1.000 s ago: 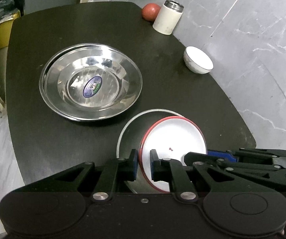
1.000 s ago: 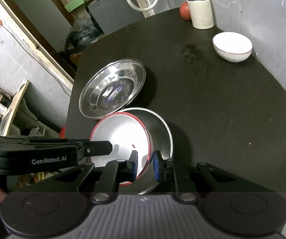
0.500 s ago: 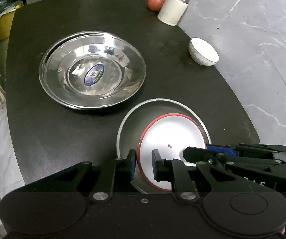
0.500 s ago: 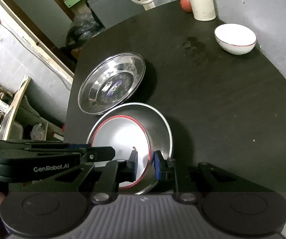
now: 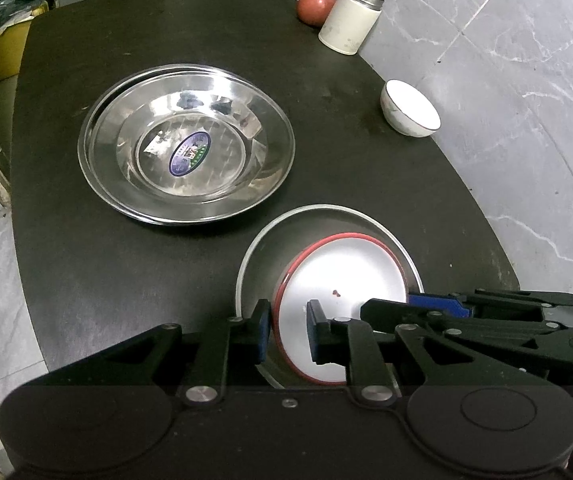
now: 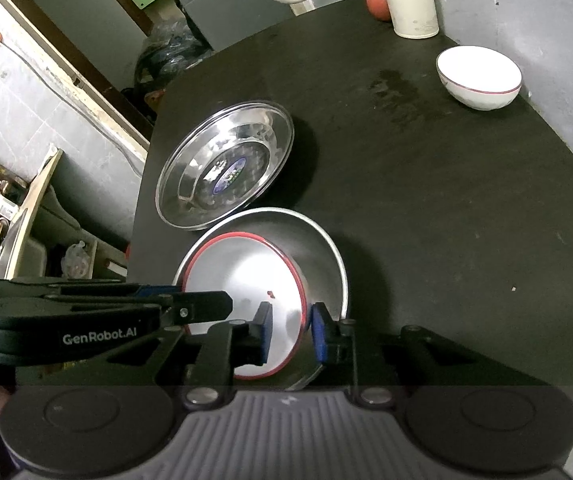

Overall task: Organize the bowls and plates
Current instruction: 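Open both grippers to release the white bowl inside the steel bowl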

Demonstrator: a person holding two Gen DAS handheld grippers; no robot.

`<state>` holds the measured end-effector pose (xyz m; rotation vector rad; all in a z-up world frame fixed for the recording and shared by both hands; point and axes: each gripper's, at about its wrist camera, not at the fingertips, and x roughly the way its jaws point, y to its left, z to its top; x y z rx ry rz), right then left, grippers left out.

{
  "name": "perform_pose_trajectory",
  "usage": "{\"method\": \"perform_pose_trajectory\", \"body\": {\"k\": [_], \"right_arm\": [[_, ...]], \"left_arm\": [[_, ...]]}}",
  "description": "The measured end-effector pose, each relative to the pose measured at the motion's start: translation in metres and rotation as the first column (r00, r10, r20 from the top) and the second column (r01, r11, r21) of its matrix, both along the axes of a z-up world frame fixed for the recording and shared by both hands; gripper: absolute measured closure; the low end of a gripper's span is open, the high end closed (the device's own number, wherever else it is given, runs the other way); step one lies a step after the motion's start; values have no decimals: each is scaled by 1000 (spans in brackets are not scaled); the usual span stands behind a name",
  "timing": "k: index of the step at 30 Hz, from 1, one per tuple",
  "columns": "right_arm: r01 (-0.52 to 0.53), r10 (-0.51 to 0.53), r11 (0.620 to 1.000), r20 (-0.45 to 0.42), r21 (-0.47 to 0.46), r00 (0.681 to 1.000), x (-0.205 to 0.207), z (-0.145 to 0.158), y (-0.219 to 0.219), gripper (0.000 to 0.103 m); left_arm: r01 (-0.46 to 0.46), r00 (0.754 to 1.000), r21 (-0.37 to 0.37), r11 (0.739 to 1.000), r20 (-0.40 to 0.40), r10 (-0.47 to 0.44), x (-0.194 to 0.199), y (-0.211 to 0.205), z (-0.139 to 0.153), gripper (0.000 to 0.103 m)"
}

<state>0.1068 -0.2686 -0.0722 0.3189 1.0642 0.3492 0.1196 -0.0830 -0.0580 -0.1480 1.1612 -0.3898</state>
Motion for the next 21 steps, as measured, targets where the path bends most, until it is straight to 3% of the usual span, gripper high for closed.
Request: {"method": "perform_pose_trajectory", "body": {"k": [21], "right_arm": [[18, -19, 1000, 19, 18, 1000, 0, 5, -7, 72]], "left_arm": [[-1, 999, -4, 1000, 32, 1, -1, 4, 6, 72]]}}
